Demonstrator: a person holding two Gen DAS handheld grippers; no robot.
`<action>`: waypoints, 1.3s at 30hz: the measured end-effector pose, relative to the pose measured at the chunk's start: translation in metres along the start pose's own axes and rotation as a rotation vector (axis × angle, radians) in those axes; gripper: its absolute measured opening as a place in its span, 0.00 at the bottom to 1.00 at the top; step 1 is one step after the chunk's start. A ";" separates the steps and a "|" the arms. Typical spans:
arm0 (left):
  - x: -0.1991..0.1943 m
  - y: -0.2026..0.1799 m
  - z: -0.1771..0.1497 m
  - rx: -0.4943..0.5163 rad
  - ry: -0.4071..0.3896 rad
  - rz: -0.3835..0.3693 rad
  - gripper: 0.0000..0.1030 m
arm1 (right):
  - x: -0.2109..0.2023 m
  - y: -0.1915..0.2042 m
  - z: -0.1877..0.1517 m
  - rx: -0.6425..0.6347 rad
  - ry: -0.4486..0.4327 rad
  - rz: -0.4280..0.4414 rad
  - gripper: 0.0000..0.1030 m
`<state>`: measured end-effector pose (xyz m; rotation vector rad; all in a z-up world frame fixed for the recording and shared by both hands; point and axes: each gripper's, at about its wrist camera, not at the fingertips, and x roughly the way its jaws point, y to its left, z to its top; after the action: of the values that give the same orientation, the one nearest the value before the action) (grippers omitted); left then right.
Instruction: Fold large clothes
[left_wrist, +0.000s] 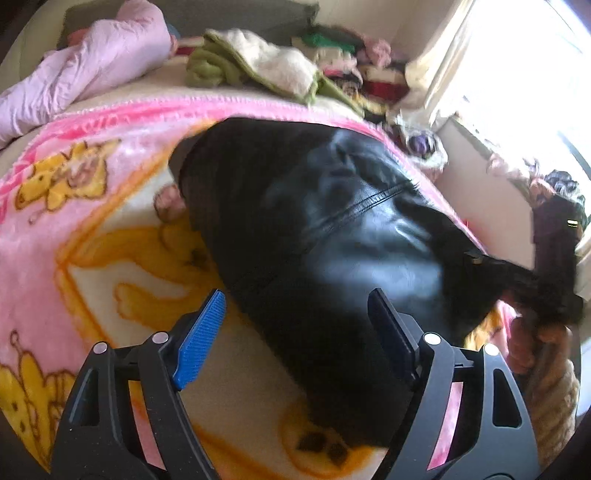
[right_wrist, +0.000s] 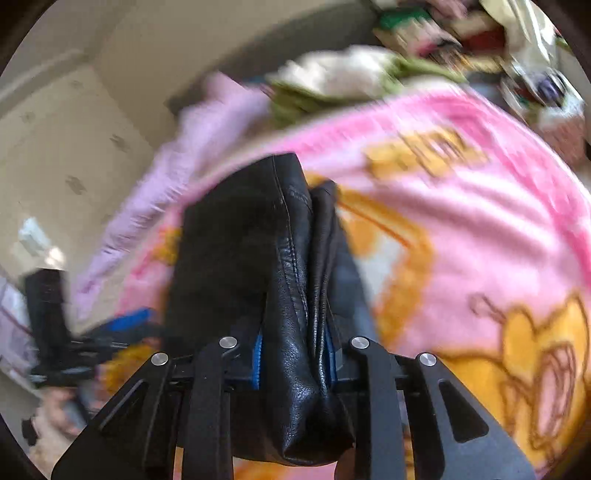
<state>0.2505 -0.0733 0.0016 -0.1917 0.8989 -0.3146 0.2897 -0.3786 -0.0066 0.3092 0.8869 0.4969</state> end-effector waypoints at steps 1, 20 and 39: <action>0.007 -0.002 -0.005 0.008 0.020 0.005 0.75 | 0.012 -0.015 -0.008 0.033 0.030 -0.027 0.29; 0.010 0.018 0.003 0.021 0.010 0.069 0.92 | 0.032 -0.023 -0.061 0.347 0.126 0.191 0.54; 0.000 0.005 -0.004 0.110 0.001 0.118 0.91 | 0.021 0.093 0.023 -0.166 -0.018 -0.152 0.55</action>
<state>0.2486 -0.0691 -0.0023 -0.0373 0.8872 -0.2535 0.2928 -0.2901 0.0363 0.0940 0.8385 0.4230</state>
